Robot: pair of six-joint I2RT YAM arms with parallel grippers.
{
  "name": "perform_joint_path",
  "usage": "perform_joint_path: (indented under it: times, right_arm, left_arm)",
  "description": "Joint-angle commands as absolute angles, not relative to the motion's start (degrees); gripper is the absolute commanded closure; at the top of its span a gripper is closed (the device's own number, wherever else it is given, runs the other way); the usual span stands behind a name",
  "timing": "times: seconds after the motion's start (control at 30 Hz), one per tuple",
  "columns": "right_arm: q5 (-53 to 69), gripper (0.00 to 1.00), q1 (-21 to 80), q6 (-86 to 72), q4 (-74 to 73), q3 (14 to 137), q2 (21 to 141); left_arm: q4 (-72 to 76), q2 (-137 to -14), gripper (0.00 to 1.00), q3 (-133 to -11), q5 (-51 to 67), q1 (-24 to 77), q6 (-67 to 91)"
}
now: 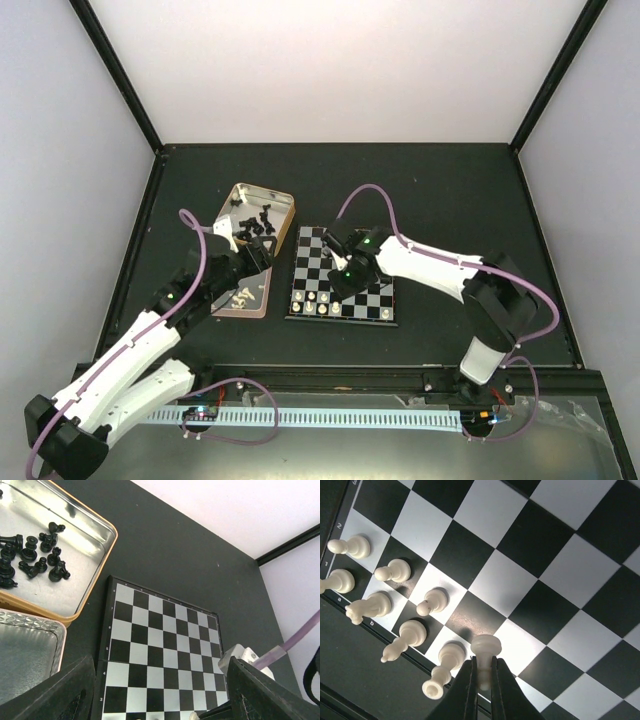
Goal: Set up the chess pieces on the board
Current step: Place the chess piece on the chessboard.
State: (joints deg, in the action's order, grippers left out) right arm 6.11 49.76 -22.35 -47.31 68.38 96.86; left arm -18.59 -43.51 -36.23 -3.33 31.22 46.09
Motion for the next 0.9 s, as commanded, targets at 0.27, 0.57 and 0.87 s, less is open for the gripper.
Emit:
perform_joint_path:
  times: [0.27,0.57,0.87]
  right_arm:
    - [9.21,0.95,50.29,-21.53,-50.49,72.91,103.58]
    - [10.45,0.93,50.28,-21.27,-50.28,73.47,105.49]
    - [11.16,0.88,50.35,-21.27,-49.75,73.48,106.25]
  left_arm:
    - [-20.13,-42.78,0.25,-38.31,-5.37,31.20,42.09]
    - [-20.19,-43.72,0.25,-38.23,-5.29,31.20,41.92]
    - [-20.39,-44.30,0.24,-38.23,-5.19,31.15,41.91]
